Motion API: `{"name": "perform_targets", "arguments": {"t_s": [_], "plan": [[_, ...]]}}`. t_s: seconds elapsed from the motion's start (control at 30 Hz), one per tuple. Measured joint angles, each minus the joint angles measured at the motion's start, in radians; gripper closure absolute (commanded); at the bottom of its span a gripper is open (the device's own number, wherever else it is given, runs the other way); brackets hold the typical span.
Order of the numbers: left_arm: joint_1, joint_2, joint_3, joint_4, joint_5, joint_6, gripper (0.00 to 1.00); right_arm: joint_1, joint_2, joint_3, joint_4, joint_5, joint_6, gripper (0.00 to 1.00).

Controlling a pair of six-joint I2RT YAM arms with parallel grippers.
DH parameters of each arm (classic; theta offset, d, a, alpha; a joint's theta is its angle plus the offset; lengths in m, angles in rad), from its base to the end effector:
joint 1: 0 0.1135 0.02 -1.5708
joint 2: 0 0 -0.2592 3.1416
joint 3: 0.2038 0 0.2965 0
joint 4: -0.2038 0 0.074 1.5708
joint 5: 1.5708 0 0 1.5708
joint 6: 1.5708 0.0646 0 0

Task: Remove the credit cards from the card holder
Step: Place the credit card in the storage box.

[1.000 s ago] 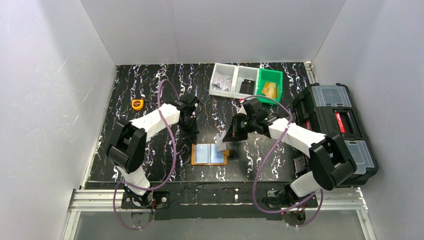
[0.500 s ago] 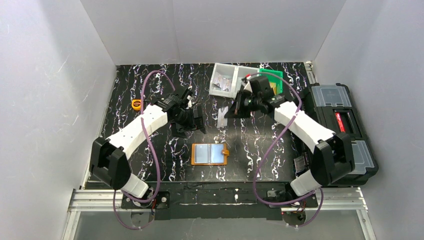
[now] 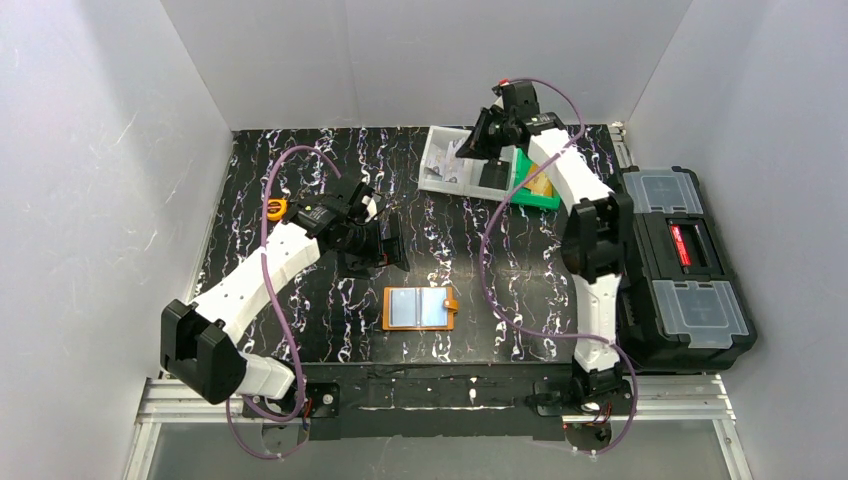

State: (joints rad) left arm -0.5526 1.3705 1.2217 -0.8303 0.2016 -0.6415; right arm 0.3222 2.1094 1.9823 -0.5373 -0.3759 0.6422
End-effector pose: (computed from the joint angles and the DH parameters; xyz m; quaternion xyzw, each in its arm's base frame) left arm 0.2835 -0.1900 0.2699 -0.0130 0.9521 -0.2427 0.1858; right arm 0.5181 0.1980 0.2760 0.0600 0.8850 0.3483 0.3032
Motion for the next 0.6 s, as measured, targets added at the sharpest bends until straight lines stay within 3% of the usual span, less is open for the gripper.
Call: {"name": "perform_targets", "arguments": {"t_s": [0.17,0.43,0.5,0.6], "plan": [[0.000,-0.007,0.000,-0.012,0.010,0.014,0.02,-0.032,0.261,0.317,-0.054,-0.010,0.001,0.99],[0.000,-0.007,0.000,-0.017,0.024,0.018,0.02,-0.058,0.379,0.354,-0.048,-0.043,0.032,0.98],[0.000,-0.007,0.000,-0.021,0.024,0.021,0.02,-0.061,0.389,0.355,-0.035,-0.050,0.037,0.92],[0.000,-0.005,0.003,-0.029,0.025,0.022,0.02,-0.063,0.403,0.363,-0.023,-0.060,0.045,0.68]]}}
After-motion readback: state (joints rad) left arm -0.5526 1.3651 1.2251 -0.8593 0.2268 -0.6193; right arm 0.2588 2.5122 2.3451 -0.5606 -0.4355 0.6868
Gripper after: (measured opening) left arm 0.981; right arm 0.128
